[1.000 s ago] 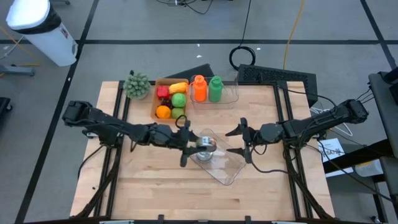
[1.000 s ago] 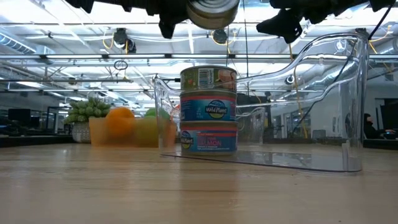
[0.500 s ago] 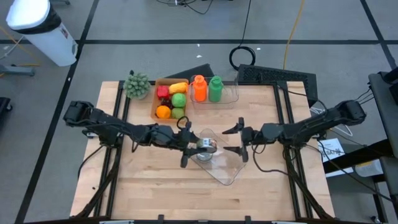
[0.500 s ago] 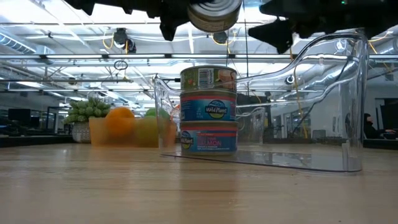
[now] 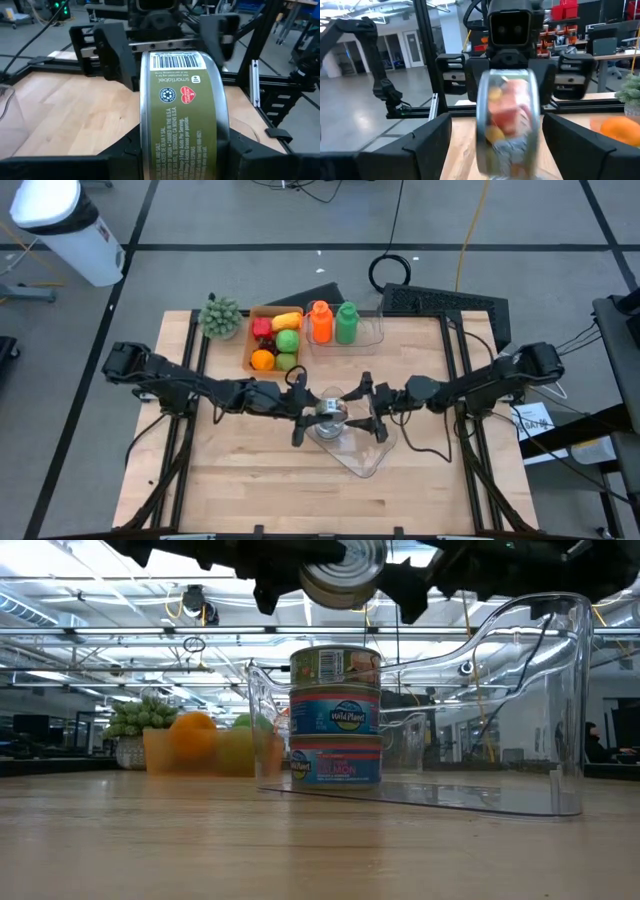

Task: Pick & Place Food Item
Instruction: Put the green tuna can into the bottom transparent bin

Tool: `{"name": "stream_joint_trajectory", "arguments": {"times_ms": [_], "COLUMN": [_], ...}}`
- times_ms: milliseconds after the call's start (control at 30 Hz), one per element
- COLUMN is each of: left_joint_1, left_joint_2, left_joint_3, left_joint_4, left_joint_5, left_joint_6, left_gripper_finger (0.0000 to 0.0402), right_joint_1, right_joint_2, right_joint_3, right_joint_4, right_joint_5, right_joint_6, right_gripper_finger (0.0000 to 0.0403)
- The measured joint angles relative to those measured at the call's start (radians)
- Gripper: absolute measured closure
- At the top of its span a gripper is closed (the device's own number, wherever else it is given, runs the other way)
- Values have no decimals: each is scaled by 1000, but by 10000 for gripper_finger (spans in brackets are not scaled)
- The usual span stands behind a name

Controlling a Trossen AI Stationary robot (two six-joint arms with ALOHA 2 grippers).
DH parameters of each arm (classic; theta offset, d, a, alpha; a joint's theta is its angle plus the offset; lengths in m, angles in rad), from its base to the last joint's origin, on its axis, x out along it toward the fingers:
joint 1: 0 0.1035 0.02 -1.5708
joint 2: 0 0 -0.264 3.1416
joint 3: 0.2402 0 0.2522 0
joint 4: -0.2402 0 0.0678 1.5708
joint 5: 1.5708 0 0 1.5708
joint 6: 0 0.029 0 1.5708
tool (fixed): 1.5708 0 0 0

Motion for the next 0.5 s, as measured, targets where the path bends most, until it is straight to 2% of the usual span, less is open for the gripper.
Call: {"name": "stream_joint_trajectory", "arguments": {"times_ms": [167, 267, 400, 500], "left_joint_1": [13, 12, 8, 6], "left_joint_2": [0, 0, 0, 0], "left_joint_3": [0, 0, 0, 0], "left_joint_4": [-1, -3, -11, -16], "left_joint_5": [9, 9, 9, 9], "left_joint_6": [-8, -8, -13, -14], "left_gripper_finger": [256, 256, 256, 256], "right_joint_1": [5, 5, 4, 5], "right_joint_2": [70, 100, 86, 63], "right_joint_3": [64, 86, 85, 86], "right_joint_4": [-48, -60, -58, -84], "right_joint_5": [-16, 37, 60, 55], "right_joint_6": [-22, -37, -83, -88], "right_gripper_finger": [83, 86, 128, 188]}}
